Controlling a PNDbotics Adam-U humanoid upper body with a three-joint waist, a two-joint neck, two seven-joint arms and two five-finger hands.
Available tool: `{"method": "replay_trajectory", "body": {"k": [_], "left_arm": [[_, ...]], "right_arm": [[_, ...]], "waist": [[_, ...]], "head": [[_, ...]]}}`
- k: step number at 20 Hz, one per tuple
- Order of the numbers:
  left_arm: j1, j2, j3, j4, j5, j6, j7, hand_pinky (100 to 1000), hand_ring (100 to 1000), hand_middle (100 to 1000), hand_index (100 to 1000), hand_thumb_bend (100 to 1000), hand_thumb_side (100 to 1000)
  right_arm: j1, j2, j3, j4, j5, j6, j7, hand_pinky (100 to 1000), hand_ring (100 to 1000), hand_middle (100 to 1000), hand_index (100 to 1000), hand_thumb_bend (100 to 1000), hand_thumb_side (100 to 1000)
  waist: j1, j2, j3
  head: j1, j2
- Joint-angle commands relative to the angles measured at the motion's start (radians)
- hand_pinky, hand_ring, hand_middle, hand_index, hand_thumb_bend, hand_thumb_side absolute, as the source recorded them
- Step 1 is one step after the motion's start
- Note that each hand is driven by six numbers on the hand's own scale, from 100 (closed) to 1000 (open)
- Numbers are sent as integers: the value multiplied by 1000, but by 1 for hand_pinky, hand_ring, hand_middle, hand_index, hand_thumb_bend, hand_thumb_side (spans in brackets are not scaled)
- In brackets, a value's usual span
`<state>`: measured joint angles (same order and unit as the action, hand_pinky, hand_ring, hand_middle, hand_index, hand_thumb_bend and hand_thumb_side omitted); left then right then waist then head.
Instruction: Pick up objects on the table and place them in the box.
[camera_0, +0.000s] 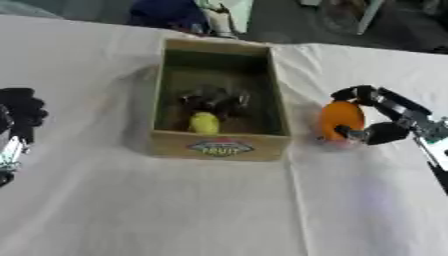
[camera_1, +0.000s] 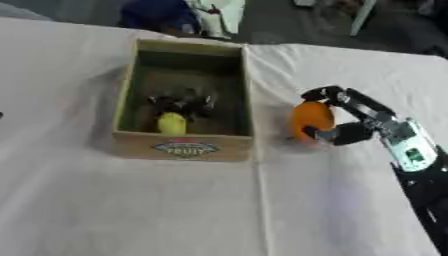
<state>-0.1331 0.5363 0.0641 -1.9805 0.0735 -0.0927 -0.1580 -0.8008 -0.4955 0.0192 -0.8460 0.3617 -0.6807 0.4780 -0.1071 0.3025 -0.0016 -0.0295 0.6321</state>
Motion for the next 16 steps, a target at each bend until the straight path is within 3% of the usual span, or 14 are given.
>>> {"method": "replay_trajectory", "body": {"k": [1,2,4,6,10,13,16], "left_arm": [[-3,11,3,-19,-3,-2,-1,724,716,684,830,100,356],[-2,11,3,-19,-4,-2,-1,724,716,685,830,100,358],[-2,10,3,-19,-4,-1,-1,724,716,685,830,100,363],[-2,9,2,-19,-4,1,-3,724,716,685,830,100,368],[2,6,3,-19,-7,1,-6,728,719,687,832,100,379],[5,5,4,-19,-7,-2,-9,728,720,688,833,100,383],[7,5,3,-19,-6,-2,-12,730,720,689,834,100,389]], "right_arm": [[-11,-31,2,-9,96,-226,190,671,791,666,815,391,342],[-10,-33,4,-12,132,-226,178,663,774,636,796,386,305],[-7,-36,6,-19,203,-226,142,642,730,531,696,350,131],[-5,-36,2,-22,261,-226,81,620,695,445,583,297,159],[-2,-39,-16,-28,319,-226,-127,568,627,277,361,170,141],[-2,-48,-22,-36,339,-226,-287,545,601,227,275,134,117],[-3,-62,-15,-66,346,-226,-383,537,591,212,256,121,108]], "waist": [[5,-19,-2],[5,-19,-3],[4,-20,-5],[4,-20,-6],[4,-19,-7],[4,-19,-7],[2,-20,-8]], "head": [[0,-2],[0,-1],[-2,2],[0,0],[2,3],[4,3],[3,5]]}}
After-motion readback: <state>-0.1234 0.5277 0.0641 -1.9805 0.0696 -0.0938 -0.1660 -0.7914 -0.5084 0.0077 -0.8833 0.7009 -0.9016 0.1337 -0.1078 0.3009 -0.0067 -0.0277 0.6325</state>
